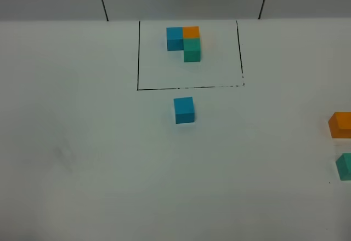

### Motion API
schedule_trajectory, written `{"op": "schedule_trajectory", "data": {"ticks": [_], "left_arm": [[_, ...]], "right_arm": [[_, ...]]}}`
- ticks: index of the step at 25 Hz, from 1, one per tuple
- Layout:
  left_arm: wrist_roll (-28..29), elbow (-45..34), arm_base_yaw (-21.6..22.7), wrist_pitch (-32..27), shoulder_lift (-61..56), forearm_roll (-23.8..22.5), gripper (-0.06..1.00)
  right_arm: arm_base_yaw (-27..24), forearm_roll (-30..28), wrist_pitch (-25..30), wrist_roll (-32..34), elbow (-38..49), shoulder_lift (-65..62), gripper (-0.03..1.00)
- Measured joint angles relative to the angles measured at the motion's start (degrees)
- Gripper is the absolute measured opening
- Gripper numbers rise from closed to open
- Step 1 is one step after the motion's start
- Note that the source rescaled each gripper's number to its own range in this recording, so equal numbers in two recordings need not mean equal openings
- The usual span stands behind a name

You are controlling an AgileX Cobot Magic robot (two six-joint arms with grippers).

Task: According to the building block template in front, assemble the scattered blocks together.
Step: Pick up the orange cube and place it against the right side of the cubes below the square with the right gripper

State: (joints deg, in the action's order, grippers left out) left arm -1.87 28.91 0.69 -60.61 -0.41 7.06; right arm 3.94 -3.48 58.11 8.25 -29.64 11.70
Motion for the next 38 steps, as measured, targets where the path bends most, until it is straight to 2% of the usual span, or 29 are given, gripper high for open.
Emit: {"op": "schedule_trajectory", "data": {"ticks": [3,6,10,14,20,23,31,38], "left_arm": [[0.0,0.0,0.0,0.0,0.0,0.0,0.71],[0.0,0.0,0.0,0.0,0.0,0.0,0.71],[0.0,0.0,0.0,0.0,0.0,0.0,0.71],[0.0,0.0,0.0,0.0,0.0,0.0,0.71],[0.1,0.0,0.0,0.0,0.0,0.0,0.71],[0.1,0.0,0.0,0.0,0.0,0.0,0.71],[0.1,0.0,0.0,0.0,0.0,-0.1,0.71],[0.1,0.0,0.0,0.0,0.0,-0.1,0.71]], "right_arm": [[0.0,-4.2,-3.3,0.2,-2.6,14.8,0.93],[0.0,-5.4,-5.3,0.2,-8.4,31.7,0.98],[0.0,-5.2,-6.2,-0.3,-18.1,52.3,0.99],[-0.6,-4.0,-8.6,-2.3,-25.0,66.1,0.99],[-7.6,6.9,-11.2,-12.2,-27.1,76.2,0.99],[-9.1,10.0,-11.6,-16.4,-27.1,77.9,0.99],[-9.4,9.3,-14.1,-18.2,-27.3,81.5,0.98],[-13.5,9.2,-15.8,-18.6,-27.3,87.0,0.97]]}}
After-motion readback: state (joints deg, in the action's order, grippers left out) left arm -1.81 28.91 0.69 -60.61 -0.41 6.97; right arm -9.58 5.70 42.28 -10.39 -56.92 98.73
